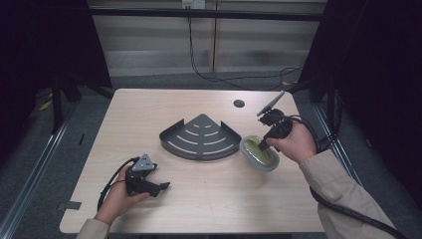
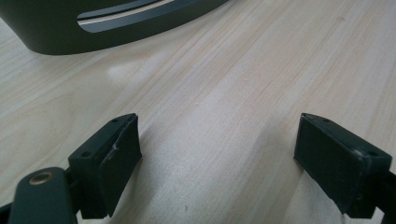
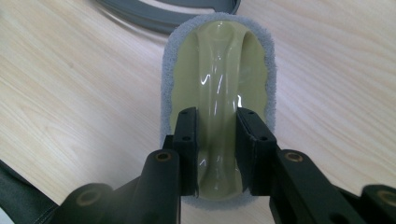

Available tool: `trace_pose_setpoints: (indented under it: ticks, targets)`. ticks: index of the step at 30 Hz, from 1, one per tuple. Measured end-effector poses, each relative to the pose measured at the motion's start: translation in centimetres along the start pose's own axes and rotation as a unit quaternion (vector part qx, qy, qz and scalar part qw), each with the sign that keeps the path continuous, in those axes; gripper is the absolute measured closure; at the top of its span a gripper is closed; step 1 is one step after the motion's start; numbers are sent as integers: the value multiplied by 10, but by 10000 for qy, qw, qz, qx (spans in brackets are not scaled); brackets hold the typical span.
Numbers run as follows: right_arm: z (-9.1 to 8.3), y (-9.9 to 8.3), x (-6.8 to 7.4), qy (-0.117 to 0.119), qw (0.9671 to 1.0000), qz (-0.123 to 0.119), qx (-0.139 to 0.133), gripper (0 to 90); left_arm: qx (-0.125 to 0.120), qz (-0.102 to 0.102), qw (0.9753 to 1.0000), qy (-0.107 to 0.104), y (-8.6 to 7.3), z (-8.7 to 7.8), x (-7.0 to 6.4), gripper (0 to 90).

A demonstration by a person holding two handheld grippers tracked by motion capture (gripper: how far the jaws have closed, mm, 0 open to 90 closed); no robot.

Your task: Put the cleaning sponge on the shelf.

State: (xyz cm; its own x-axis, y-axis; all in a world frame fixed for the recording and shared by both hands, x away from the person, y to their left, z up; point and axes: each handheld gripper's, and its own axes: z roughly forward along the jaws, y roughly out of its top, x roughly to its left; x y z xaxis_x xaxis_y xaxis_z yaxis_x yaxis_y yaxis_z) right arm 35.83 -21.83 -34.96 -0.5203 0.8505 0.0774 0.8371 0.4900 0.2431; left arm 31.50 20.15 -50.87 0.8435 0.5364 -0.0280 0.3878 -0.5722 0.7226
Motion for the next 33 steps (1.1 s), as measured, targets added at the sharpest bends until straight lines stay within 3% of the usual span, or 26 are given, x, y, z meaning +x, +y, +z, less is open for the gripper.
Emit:
trace_pose_setpoints:
  ticks: [17,33]
  targets:
    - [-15,30,0,63,9999,36,-155,713,3,0,10000,-4,0,0,0,138]
    - [-14,63,7,50,9998,-5,-172,713,7,9,10000,-11,0,0,0,138]
